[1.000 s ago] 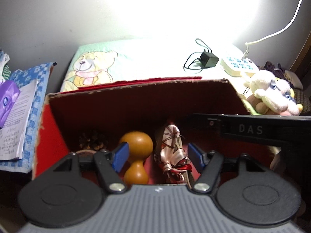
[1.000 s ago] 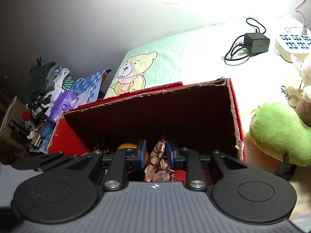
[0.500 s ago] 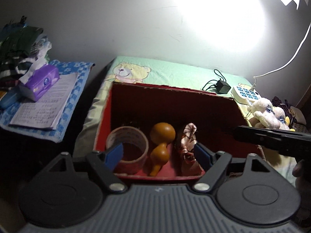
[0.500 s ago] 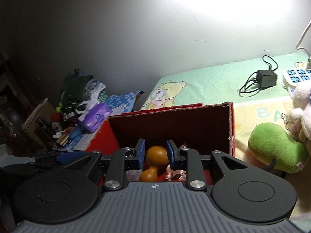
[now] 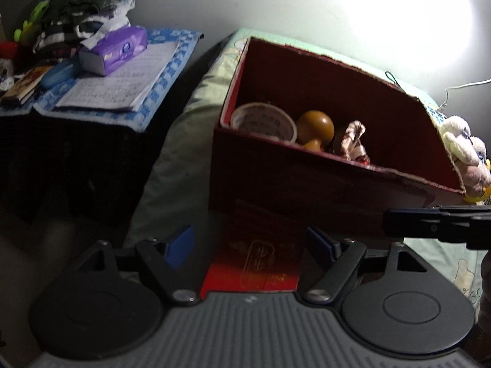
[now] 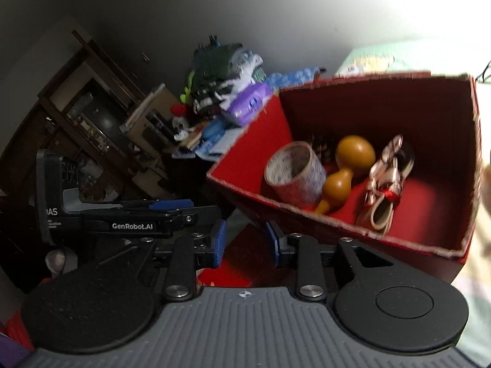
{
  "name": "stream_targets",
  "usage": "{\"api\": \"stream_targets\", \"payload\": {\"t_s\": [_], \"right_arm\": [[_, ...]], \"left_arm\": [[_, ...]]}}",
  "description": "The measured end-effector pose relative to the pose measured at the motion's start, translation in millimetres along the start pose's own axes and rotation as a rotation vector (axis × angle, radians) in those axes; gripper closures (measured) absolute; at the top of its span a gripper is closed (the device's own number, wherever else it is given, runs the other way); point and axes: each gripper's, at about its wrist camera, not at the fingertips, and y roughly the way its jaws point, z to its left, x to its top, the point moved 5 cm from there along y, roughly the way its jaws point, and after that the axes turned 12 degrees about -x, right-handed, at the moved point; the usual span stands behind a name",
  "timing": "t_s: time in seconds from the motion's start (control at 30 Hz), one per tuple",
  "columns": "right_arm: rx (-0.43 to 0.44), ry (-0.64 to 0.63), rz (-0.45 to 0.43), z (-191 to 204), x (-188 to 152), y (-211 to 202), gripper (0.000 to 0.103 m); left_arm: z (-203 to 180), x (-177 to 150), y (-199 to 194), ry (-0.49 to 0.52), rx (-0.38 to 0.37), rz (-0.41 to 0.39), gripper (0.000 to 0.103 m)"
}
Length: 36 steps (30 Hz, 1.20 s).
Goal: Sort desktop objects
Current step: 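Withdraw the right gripper up and move it toward the red cake box, then close the right gripper on the red printed cake box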
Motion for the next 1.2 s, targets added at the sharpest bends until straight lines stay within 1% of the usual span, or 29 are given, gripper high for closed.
{"api": "stream_targets", "payload": {"t_s": [0.1, 0.17, 0.27, 0.3, 0.4, 0.5, 0.6, 0.67, 0.7, 0.87, 0.93, 1.07, 1.13, 1.2], "right_arm": [[-0.016, 0.056, 0.070, -9, -12, 13, 0.070], [-0.028, 0.091, 0.118, -14, -17, 22, 0.063], [-0.031, 0.120, 0.169, -14, -23, 34, 0.063], [-0.034, 0.124, 0.182, -13, -24, 38, 0.063], [-0.053, 0.118, 0.217, -10, -29, 49, 0.062], [-0.060, 0.126, 0.263, -9, -35, 59, 0.061], [-0.051, 0.139, 0.283, -7, -38, 65, 0.060], [-0.045, 0.149, 0.290, -6, -38, 69, 0.054], [-0.044, 0.152, 0.296, -5, -39, 71, 0.054], [-0.030, 0.157, 0.328, 0, -42, 79, 0.054], [-0.039, 0.149, 0.343, 1, -43, 82, 0.051], [-0.053, 0.141, 0.358, 0, -45, 83, 0.051], [-0.052, 0.144, 0.367, -3, -47, 82, 0.051], [-0.057, 0.147, 0.367, -5, -49, 80, 0.053]], "left_arm": [[2, -13, 8, -0.014, -0.008, 0.042, 0.022], [2, -18, 13, -0.022, -0.028, 0.068, 0.022], [4, -25, 23, -0.016, -0.016, 0.098, 0.019], [4, -26, 24, -0.005, -0.002, 0.095, 0.018], [5, -29, 30, -0.005, -0.017, 0.124, 0.018], [6, -32, 34, 0.022, -0.015, 0.140, 0.018], [8, -32, 36, 0.012, -0.036, 0.146, 0.018], [8, -31, 37, 0.013, -0.042, 0.148, 0.018], [7, -31, 37, 0.016, -0.041, 0.148, 0.017], [4, -32, 38, 0.025, -0.038, 0.137, 0.018], [4, -33, 38, 0.019, -0.036, 0.131, 0.018], [-1, -34, 38, 0.023, -0.034, 0.130, 0.019], [-3, -35, 38, 0.015, -0.047, 0.138, 0.021], [-9, -37, 38, 0.008, -0.075, 0.150, 0.026]]}}
